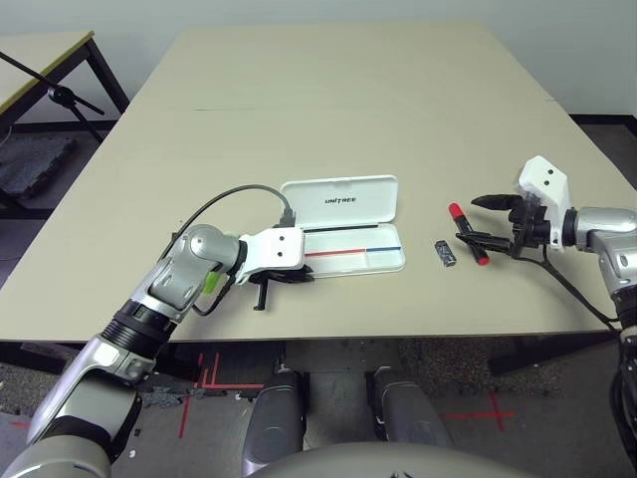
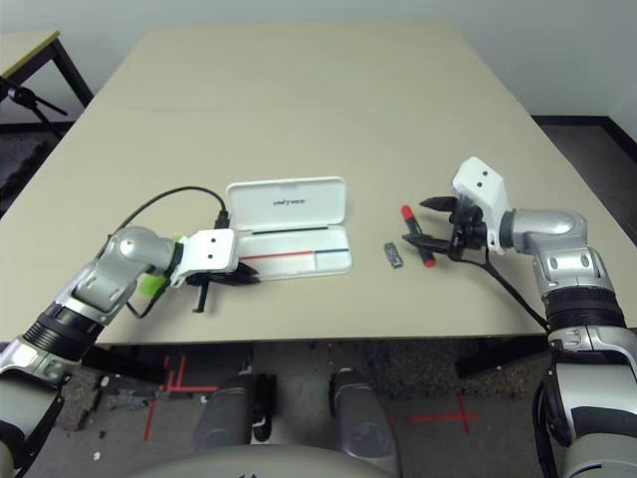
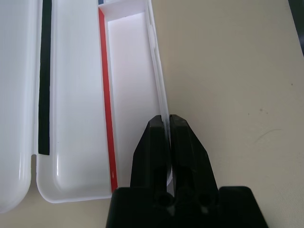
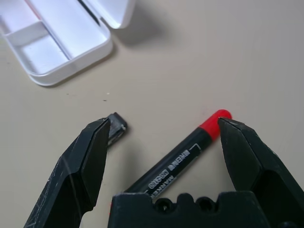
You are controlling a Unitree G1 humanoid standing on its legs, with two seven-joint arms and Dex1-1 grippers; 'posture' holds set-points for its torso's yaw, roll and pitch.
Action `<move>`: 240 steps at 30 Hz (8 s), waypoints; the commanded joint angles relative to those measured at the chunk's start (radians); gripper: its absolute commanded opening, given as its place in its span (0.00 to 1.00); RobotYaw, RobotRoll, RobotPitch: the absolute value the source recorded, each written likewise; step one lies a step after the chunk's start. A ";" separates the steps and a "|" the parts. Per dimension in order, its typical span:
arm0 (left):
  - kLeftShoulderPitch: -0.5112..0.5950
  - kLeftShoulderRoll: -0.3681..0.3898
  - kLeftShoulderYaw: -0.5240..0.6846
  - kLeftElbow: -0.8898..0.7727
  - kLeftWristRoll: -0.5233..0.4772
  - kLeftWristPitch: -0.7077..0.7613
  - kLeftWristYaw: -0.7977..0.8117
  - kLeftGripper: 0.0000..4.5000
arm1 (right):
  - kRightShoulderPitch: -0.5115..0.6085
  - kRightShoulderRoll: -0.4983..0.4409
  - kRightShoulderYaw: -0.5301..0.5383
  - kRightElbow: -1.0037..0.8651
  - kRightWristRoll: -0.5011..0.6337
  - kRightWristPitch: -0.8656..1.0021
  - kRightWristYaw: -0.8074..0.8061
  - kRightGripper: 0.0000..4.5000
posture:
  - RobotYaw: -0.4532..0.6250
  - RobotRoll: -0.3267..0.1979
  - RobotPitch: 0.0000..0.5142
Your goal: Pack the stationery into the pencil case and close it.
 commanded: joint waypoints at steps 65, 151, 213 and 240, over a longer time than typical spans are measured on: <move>0.090 0.106 0.224 -0.358 -0.254 0.130 -0.020 0.99 | 0.086 -0.068 -0.123 -0.369 0.184 0.530 -0.135 1.00 | 0.37 0.62 0.17; 0.119 0.166 0.189 -0.271 -0.131 0.029 -0.006 1.00 | -0.140 -0.049 0.372 -0.520 -0.073 0.331 -0.001 0.11 | 0.42 0.62 0.19; 0.199 0.158 0.241 -0.298 -0.099 0.161 0.128 1.00 | -0.022 -0.188 0.138 -0.661 0.151 0.452 0.238 1.00 | 0.45 0.62 0.18; 0.010 0.060 0.393 -0.403 -0.190 1.364 0.598 1.00 | 0.033 -0.142 0.209 -0.679 0.146 0.411 0.121 1.00 | 0.47 0.62 0.21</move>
